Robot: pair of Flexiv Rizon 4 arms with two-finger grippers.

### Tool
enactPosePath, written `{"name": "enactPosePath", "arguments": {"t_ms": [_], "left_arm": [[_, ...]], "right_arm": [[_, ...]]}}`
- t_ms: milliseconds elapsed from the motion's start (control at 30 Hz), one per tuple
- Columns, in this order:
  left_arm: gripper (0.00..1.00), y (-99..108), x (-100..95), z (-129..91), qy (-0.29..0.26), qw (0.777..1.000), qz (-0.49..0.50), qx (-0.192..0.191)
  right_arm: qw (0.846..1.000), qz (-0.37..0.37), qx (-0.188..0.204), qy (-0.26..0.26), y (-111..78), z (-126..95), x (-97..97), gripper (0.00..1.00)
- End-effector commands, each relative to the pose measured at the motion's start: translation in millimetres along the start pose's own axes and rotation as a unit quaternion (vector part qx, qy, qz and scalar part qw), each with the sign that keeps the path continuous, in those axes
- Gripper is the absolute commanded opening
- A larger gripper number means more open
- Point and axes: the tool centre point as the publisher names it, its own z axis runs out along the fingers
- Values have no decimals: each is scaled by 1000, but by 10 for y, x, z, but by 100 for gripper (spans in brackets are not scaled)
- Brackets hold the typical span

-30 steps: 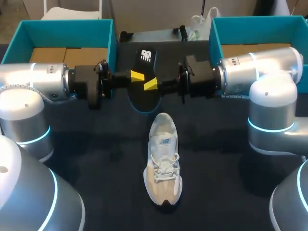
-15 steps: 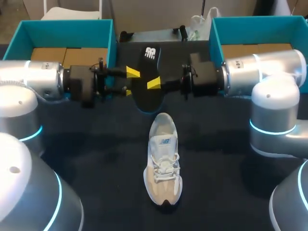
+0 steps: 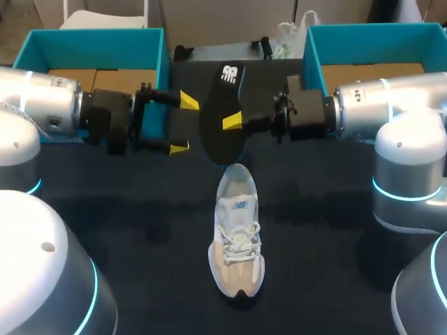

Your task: Take the shoe out of the shoebox, open the shoe tongue, remove and reinsert the insole, then place the shoe into the shoebox

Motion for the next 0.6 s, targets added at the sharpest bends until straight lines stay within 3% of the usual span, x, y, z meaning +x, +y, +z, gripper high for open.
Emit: {"name": "enactPosePath", "arguments": {"t_ms": [33, 133, 233, 267, 333, 600], "left_arm": [[100, -24, 100, 89, 24, 995, -95, -29], [100, -11, 187, 64, 54, 979, -191, -53], [100, -46, 260, 27, 92, 944, -303, -90], [100, -82, 304, 2, 108, 928, -329, -139], [100, -82, 304, 2, 108, 928, -329, -139], [100, -82, 304, 2, 108, 928, -329, -139]], "right_arm": [[999, -14, 4, -47, 32, -20, 30, 0], [999, -35, 2, -38, 20, -71, -11, 0], [997, -62, -4, -36, 28, -97, -47, 0], [997, -72, -7, -36, 29, -97, -73, 0], [996, -84, 0, -25, 13, -88, -162, 0], [996, -84, 0, -25, 13, -88, -162, 0]]}}
